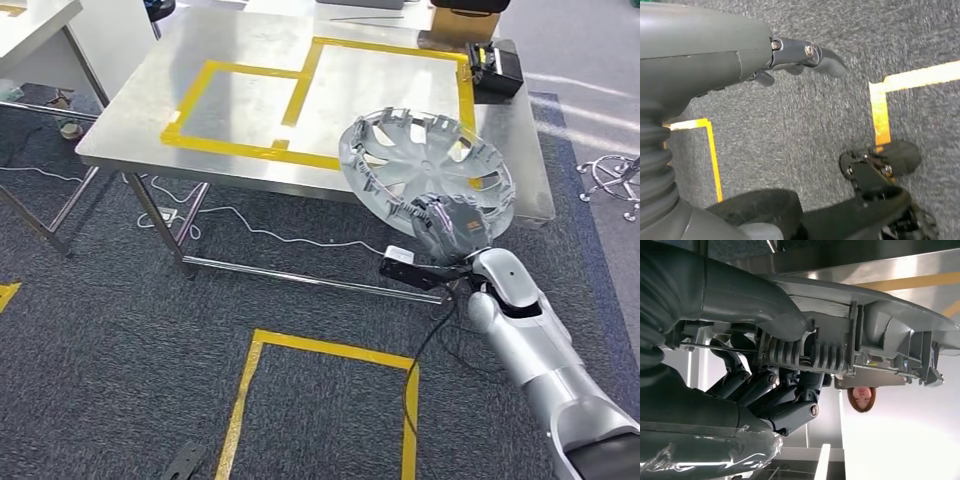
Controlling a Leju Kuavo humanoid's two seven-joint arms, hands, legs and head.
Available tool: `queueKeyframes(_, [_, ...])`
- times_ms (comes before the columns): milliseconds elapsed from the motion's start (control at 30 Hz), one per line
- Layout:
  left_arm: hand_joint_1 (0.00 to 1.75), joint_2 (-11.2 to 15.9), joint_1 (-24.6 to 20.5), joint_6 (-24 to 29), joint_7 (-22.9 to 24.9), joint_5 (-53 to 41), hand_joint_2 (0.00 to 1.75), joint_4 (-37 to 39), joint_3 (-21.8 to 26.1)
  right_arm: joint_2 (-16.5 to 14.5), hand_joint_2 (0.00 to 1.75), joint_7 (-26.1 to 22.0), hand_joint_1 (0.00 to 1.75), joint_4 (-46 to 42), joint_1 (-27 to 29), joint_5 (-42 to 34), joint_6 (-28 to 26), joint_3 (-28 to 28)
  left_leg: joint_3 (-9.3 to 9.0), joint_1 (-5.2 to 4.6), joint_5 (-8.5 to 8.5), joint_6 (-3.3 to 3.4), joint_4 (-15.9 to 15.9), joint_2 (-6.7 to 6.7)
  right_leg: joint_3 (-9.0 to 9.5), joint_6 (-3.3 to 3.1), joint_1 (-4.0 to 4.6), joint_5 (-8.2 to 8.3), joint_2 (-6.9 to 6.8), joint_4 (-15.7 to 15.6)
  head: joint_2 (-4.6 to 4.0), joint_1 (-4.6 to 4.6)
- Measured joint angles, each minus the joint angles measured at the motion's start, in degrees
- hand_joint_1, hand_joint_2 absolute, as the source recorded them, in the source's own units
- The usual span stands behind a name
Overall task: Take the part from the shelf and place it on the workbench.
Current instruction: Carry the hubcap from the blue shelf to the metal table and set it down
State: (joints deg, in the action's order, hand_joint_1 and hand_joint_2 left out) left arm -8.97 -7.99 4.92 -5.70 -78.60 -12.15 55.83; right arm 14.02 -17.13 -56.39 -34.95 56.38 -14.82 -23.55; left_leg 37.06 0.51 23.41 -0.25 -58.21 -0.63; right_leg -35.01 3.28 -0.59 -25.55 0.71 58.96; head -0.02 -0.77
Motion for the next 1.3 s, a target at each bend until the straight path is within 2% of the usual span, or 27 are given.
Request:
queueKeyframes(67, [0.0, 0.0, 0.0, 0.0, 0.0, 0.0, 1.75, 0.0, 0.0, 0.0, 1.75, -0.1, 1.75, 0.0, 0.0, 0.0, 0.0, 0.0, -0.31, 0.13, 0.09, 0.7, 0.2, -0.05, -1.55, 0.36, -0.04, -2.22, -0.14, 3.6, 0.0, -0.31])
queueKeyframes(133, [0.0, 0.0, 0.0, 0.0, 0.0, 0.0, 1.75, 0.0, 0.0, 0.0, 1.75, -0.1, 1.75, 0.0, 0.0, 0.0, 0.0, -0.1, -0.54, 0.04, 0.3, 1.09, 0.1, -0.12, -5.37, 0.42, -0.01, -5.66, -0.21, 11.5, 0.0, -0.61])
queueKeyframes(167, [0.0, 0.0, 0.0, -0.1, 0.0, 0.0, 1.75, 0.0, 0.0, 0.0, 1.75, -0.1, 1.75, 0.0, 0.1, 0.0, 0.0, -0.1, -0.67, -0.02, 0.42, 1.19, 0.1, -0.15, -7.29, 0.42, 0.0, -6.65, -0.21, 15.0, 0.0, -0.64])
queueKeyframes(200, [0.0, 0.0, 0.1, -0.1, 0.0, 0.0, 1.75, 0.0, 0.0, 0.0, 1.75, -0.1, 1.75, 0.0, 0.1, 0.0, 0.0, -0.1, -0.86, -0.05, 0.57, 1.25, 0.1, -0.18, -8.45, 0.4, 0.02, -6.55, -0.21, 16.7, 0.0, -0.65])
queueKeyframes(233, [0.0, 0.0, 0.1, -0.1, 0.0, 0.0, 1.75, 0.0, 0.0, 0.0, 1.75, 0.0, 1.75, 0.0, 0.1, 0.0, 0.1, -0.1, -1.12, -0.07, 0.75, 1.24, 0.1, -0.22, -8.51, 0.35, 0.02, -5.24, -0.22, 16.1, 0.0, -0.66])
queueKeyframes(267, [0.0, 0.0, 0.0, -0.1, 0.0, 0.0, 1.75, 0.0, 0.0, 0.0, 1.75, 0.0, 1.75, 0.0, 0.1, 0.0, 0.1, -0.1, -1.48, -0.07, 0.97, 1.15, 0.1, -0.26, -7.44, 0.25, 0.02, -2.96, -0.24, 13.1, 0.0, -0.66])
queueKeyframes(300, [0.0, -0.1, 0.0, -0.1, 0.0, 0.0, 1.75, 0.0, 0.0, 0.0, 1.75, 0.0, 1.75, 0.0, 0.0, 0.0, 0.1, 0.0, -1.85, -0.07, 1.22, 0.97, 0.1, -0.29, -5.75, 0.13, 0.02, -0.46, -0.32, 8.9, 0.0, -0.66])
queueKeyframes(333, [0.0, -0.1, 0.0, -0.1, 0.0, 0.0, 1.75, 0.0, 0.0, 0.0, 1.75, 0.0, 1.75, 0.0, -0.1, 0.0, 0.2, 0.0, -2.09, -0.17, 1.47, 0.71, 0.0, -0.3, -3.92, 0.04, 0.08, 1.29, -0.4, 5.0, 0.0, -0.65])
queueKeyframes(367, [0.0, -0.1, -0.1, -0.1, 0.0, 0.0, 1.75, 0.0, 0.0, 0.0, 1.75, 0.0, 1.75, 0.0, -0.3, 0.0, 0.2, 0.0, -2.19, -0.26, 1.64, 0.47, 0.0, -0.3, -2.52, -0.07, 0.14, 2.2, -0.45, 2.1, 0.0, -0.64])
queueKeyframes(400, [0.0, 0.0, -0.2, -0.1, 0.0, 0.0, 1.75, 0.0, 0.0, 0.0, 1.75, -0.1, 1.75, 0.0, -0.5, 0.0, 0.2, 0.0, -2.17, -0.35, 1.71, 0.2, 0.0, -0.29, -1.82, -0.2, 0.22, 2.31, -0.45, 0.6, 0.0, -0.59])
queueKeyframes(500, [0.0, 0.0, -0.3, -0.1, 0.0, 0.0, 1.75, 0.0, 0.0, 0.0, 1.75, -0.2, 1.75, 0.0, -0.8, 0.0, 0.2, -0.1, -2.09, -0.34, 1.86, -0.66, 0.0, -0.23, -1.61, -0.91, 0.23, 1.9, -0.28, 0.2, 0.0, -0.44])
queueKeyframes(533, [0.0, 0.0, -0.3, -0.1, 0.0, 0.0, 1.75, 0.0, 0.0, 0.0, 1.75, -0.1, 1.75, 0.0, -0.8, 0.0, 0.2, 0.0, -1.77, -0.34, 2.39, -0.99, -0.6, -0.19, -1.5, -1.21, 0.12, 1.89, -0.31, 0.0, 0.0, -0.34])
queueKeyframes(600, [0.0, 0.0, -0.3, -0.1, 0.0, 0.0, 1.75, 0.0, 0.0, 0.0, 1.75, -0.1, 1.75, 0.0, -0.9, -0.1, 0.2, 0.0, 0.74, -0.28, 5.09, -1.58, -5.6, -0.06, -1.29, -1.72, -0.1, 1.83, -0.39, -0.2, 0.0, -0.16])
queueKeyframes(667, [0.0, 0.0, -0.2, -0.1, 0.0, 0.0, 1.75, 0.0, 0.0, 0.0, 1.75, -0.1, 1.75, 0.0, -0.8, -0.1, 0.3, 0.0, 4.96, -0.18, 8.15, -1.93, -13.4, 0.01, -1.23, -2.0, -0.12, 1.67, -0.38, -0.2, 0.0, -0.03])
queueKeyframes(700, [0.0, 0.0, -0.2, -0.1, 0.0, 0.0, 1.75, 0.0, 0.0, 0.0, 1.75, -0.1, 1.75, 0.0, -0.7, -0.1, 0.3, -0.1, 6.44, -0.14, 8.47, -1.99, -15.8, 0.03, -1.13, -2.05, -0.12, 1.58, -0.34, -0.2, 0.0, -0.04])
queueKeyframes(733, [0.0, 0.0, -0.2, -0.1, 0.0, 0.0, 1.75, 0.0, 0.0, -0.1, 1.75, -0.1, 1.75, 0.0, -0.6, -0.1, 0.3, -0.1, 6.89, -0.14, 7.55, -1.97, -16.0, 0.03, -0.96, -2.05, -0.12, 1.46, -0.29, -0.2, 0.0, -0.03])
queueKeyframes(767, [0.0, 0.0, -0.2, -0.1, 0.0, 0.0, 1.75, 0.0, 0.0, -0.1, 1.75, -0.1, 1.75, 0.0, -0.6, -0.1, 0.3, -0.1, 6.22, -0.13, 5.6, -1.89, -14.0, 0.04, -0.7, -1.99, -0.14, 1.3, -0.24, -0.2, 0.0, -0.04])
queueKeyframes(833, [0.0, 0.0, -0.2, -0.1, 0.0, 0.0, 1.75, 0.0, 0.0, -0.1, 1.75, -0.1, 1.75, 0.0, -0.6, -0.2, 0.3, -0.1, 2.85, -0.14, 1.11, -1.72, -6.4, 0.05, -0.18, -1.62, -0.08, 0.87, -0.17, -0.1, 0.0, -0.02])
queueKeyframes(900, [0.0, 0.0, -0.2, -0.1, 0.0, 0.0, 1.75, 0.0, 0.0, -0.1, 1.75, -0.1, 1.75, 0.0, -0.7, -0.2, 0.2, -0.1, 0.35, -0.16, -0.38, -1.27, -1.0, 0.02, -0.08, -1.09, 0.15, 0.52, -0.06, 0.1, 0.0, -0.06])
queueKeyframes(1000, [0.0, 0.0, -0.1, -0.1, 0.0, 0.0, 1.75, 0.0, 0.0, -0.1, 1.75, -0.1, 1.75, 0.0, -0.9, -0.3, 0.2, 0.0, -0.13, -0.16, 0.13, -0.15, 0.0, -0.04, -0.05, -0.35, 0.19, 0.25, -0.02, -0.1, 0.0, -0.05])
queueKeyframes(1067, [0.0, 0.0, -0.1, -0.1, 0.0, 0.0, 1.75, 0.0, 0.0, -0.1, 1.75, -0.2, 1.75, 0.0, -0.8, -0.4, 0.2, -0.1, -0.36, 0.0, 0.23, 0.59, 0.2, -0.08, -1.02, 0.1, 0.12, -1.31, -0.15, 2.1, 0.0, -0.27])
queueKeyframes(1100, [0.0, 0.0, -0.1, -0.1, 0.0, 0.0, 1.75, 0.0, 0.0, -0.1, 1.75, -0.2, 1.75, 0.0, -0.7, -0.4, 0.2, -0.1, -0.49, 0.05, 0.31, 0.86, 0.2, -0.11, -2.4, 0.24, 0.1, -2.86, -0.21, 5.0, 0.0, -0.38])
queueKeyframes(1167, [0.0, 0.0, 0.0, -0.1, 0.0, 0.0, 1.75, 0.0, 0.0, -0.1, 1.75, -0.3, 1.75, 0.0, -0.4, -0.4, 0.2, -0.1, -0.72, 0.0, 0.56, 1.21, 0.2, -0.16, -6.44, 0.37, 0.11, -6.23, -0.23, 13.2, 0.0, -0.58])
queueKeyframes(1200, [0.0, 0.0, 0.1, -0.1, 0.0, 0.0, 1.75, 0.0, 0.0, -0.1, 1.75, -0.3, 1.75, 0.0, -0.2, -0.4, 0.2, -0.1, -0.9, -0.01, 0.73, 1.29, 0.2, -0.19, -8.09, 0.41, 0.1, -6.86, -0.24, 16.1, 0.0, -0.59])
queueKeyframes(1233, [0.0, 0.0, 0.1, -0.1, 0.0, 0.0, 1.75, 0.0, 0.0, -0.1, 1.75, -0.3, 1.75, 0.0, 0.0, -0.4, 0.2, -0.1, -1.16, -0.02, 0.92, 1.29, 0.2, -0.23, -8.84, 0.42, 0.1, -6.29, -0.24, 17.0, 0.0, -0.61])
queueKeyframes(1267, [0.0, 0.0, 0.2, -0.1, 0.0, 0.0, 1.75, 0.0, 0.0, -0.1, 1.75, -0.2, 1.75, 0.0, 0.1, -0.4, 0.2, -0.1, -1.5, -0.01, 1.16, 1.21, 0.2, -0.28, -8.39, 0.4, 0.09, -4.48, -0.25, 15.3, 0.0, -0.6])
queueKeyframes(1300, [0.0, 0.0, 0.2, -0.1, 0.0, 0.0, 1.75, 0.0, 0.0, -0.1, 1.75, -0.1, 1.75, 0.0, 0.1, -0.4, 0.2, -0.1, -1.92, 0.02, 1.44, 1.06, 0.1, -0.31, -6.97, 0.36, 0.08, -1.96, -0.29, 11.7, 0.0, -0.61])
